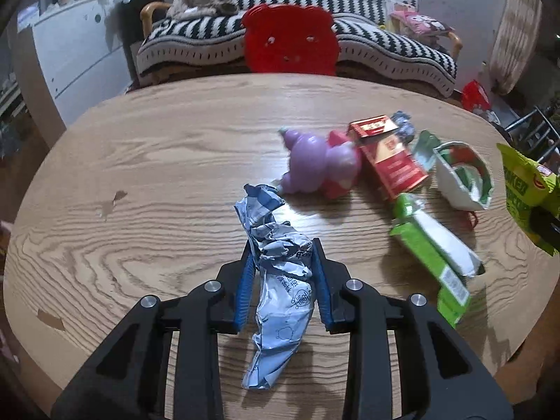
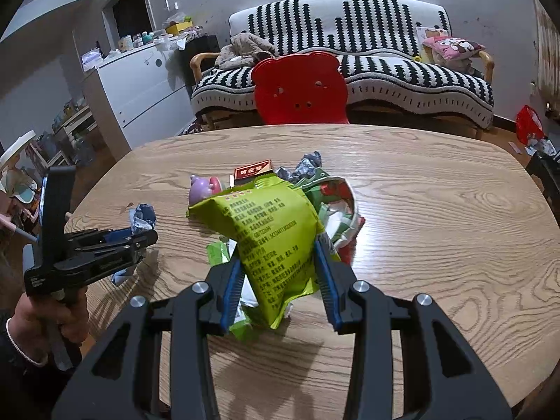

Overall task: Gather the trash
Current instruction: 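Grasp the crumpled silver foil wrapper with the left tool while the right tool holds the snack bag, then carry both items to the black bin and open both tools over it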

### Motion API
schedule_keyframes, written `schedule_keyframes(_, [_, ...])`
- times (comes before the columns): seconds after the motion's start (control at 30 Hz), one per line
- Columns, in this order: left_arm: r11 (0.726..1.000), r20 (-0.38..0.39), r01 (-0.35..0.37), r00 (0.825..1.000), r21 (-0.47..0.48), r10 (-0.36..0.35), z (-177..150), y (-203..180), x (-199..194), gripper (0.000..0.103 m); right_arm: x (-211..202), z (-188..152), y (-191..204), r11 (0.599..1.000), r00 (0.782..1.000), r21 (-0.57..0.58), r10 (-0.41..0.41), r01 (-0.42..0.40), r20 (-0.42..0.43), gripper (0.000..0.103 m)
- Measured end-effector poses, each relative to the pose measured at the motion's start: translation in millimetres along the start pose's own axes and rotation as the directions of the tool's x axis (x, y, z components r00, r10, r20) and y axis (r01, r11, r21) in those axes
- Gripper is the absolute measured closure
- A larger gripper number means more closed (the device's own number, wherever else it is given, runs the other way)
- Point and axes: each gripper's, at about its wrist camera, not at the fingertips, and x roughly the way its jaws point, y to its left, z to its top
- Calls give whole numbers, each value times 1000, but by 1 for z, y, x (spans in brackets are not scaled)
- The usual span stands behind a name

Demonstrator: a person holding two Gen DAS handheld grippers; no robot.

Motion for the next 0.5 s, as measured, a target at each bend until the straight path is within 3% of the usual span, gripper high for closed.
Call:
schedule_keyframes(0.27, [993, 72, 74, 994, 89, -80, -3, -55, -33, 73, -40, -13, -31, 998, 998, 31, -55, 54, 33, 64])
schedule_keyframes(0.5, [960, 140, 188, 965, 209, -220, -6, -139, -59, 73, -92, -38, -84, 986, 988, 95, -140, 134, 58, 64])
